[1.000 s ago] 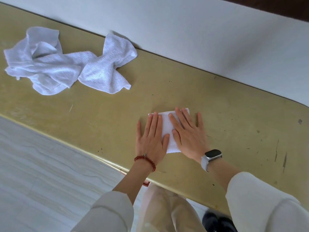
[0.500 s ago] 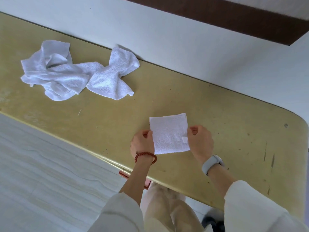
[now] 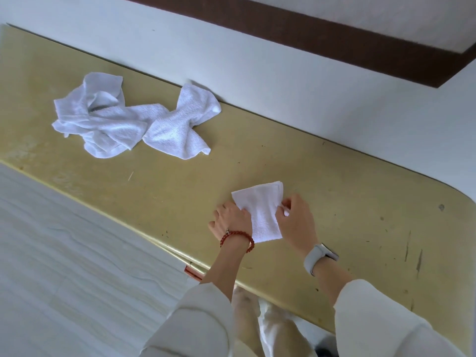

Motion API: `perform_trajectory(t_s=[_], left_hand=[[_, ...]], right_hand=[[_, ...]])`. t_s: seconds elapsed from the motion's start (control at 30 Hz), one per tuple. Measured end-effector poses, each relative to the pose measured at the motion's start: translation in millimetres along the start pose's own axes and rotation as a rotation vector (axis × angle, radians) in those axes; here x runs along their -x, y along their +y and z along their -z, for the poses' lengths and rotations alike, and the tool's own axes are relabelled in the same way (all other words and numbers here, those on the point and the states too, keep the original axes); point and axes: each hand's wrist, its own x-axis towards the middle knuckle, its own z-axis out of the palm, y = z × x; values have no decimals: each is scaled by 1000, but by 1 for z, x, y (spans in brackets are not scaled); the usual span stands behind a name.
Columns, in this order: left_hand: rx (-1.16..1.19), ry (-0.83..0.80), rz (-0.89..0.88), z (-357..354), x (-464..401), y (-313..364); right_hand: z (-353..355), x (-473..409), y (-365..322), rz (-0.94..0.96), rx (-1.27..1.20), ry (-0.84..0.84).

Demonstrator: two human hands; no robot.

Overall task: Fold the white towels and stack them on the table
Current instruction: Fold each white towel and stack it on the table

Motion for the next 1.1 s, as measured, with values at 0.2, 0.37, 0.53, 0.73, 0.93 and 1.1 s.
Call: perform_trajectory(t_s=[0.2, 0.37, 0.53, 0.73, 0.93, 1.1], left_hand=[[584, 48, -82, 1, 15, -9], [963, 34, -135, 38, 34, -18], [1215, -174, 1, 86, 46, -61], [1267, -131, 55, 153, 66, -158], [688, 775, 99, 219, 90, -292], [620, 950, 244, 295, 109, -456]], right_hand=[[45, 13, 2, 378, -91, -107], [55, 2, -19, 160, -474, -116], [44, 9, -57, -36, -680, -415], [-13, 50, -136, 175, -488, -590], [-138, 175, -260, 888, -189, -269], [-239, 303, -374, 1195, -115, -272]])
